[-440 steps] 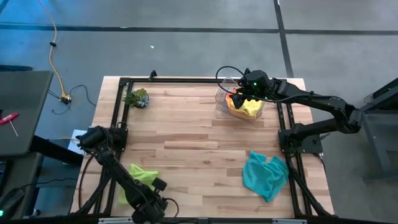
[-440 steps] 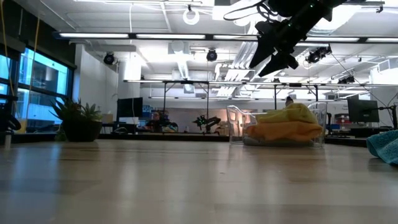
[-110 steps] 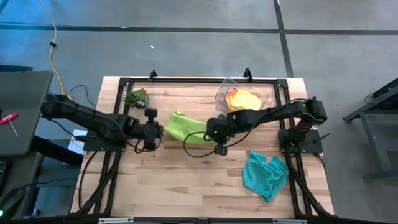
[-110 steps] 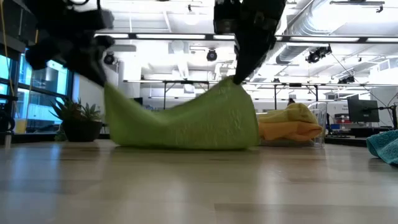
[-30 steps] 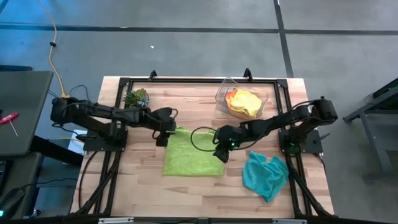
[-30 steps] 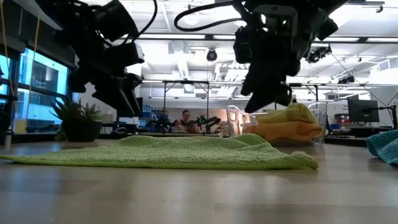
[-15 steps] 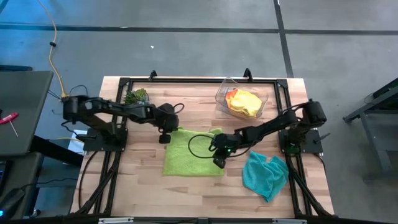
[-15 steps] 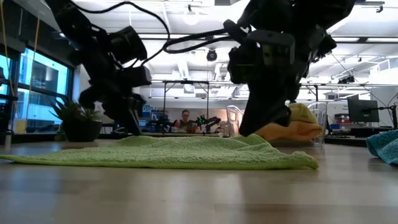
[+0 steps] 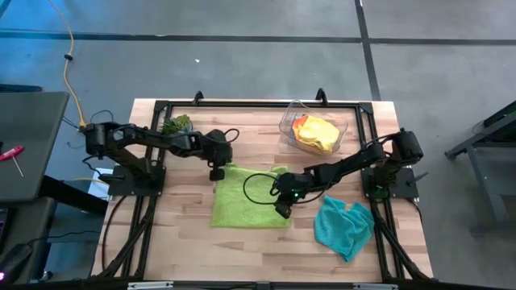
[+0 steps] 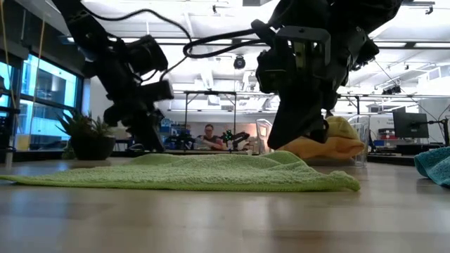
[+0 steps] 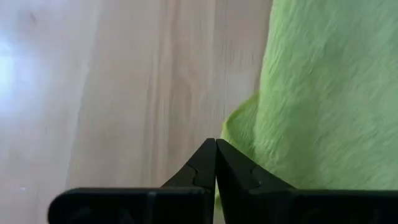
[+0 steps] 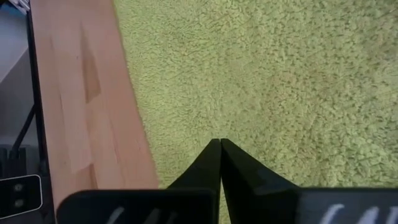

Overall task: Fold microfiber towels
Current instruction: Fold the green microfiber towel

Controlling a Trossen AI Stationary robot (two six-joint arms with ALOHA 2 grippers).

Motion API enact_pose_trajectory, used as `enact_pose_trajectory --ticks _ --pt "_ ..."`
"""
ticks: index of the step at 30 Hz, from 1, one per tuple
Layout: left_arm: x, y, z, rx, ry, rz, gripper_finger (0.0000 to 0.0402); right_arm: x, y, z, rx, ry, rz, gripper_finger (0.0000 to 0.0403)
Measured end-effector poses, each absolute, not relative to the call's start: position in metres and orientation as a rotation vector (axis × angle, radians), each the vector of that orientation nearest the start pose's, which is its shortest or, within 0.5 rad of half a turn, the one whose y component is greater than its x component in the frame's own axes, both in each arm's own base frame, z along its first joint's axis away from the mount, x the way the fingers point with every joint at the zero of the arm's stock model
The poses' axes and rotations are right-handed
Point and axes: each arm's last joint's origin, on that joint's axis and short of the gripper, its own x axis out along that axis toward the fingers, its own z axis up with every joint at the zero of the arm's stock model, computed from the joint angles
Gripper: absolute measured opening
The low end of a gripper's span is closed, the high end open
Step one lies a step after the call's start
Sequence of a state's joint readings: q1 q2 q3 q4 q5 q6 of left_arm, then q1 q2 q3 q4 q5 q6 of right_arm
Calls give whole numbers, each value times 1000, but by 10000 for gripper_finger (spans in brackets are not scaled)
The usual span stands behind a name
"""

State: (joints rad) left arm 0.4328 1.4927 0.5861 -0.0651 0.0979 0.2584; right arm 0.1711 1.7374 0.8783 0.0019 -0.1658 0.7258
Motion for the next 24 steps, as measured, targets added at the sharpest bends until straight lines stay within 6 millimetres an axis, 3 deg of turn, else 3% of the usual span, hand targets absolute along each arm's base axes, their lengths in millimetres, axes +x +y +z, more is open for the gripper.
enact_pose_trajectory --ticks 5,15,24 --pt "232 102 137 -10 925 141 0 327 61 145 668 935 -17 1" --pt "238 93 115 -13 1008 86 0 327 60 144 658 924 -50 0" --pt "233 110 115 45 1046 302 0 325 60 143 668 944 -65 0"
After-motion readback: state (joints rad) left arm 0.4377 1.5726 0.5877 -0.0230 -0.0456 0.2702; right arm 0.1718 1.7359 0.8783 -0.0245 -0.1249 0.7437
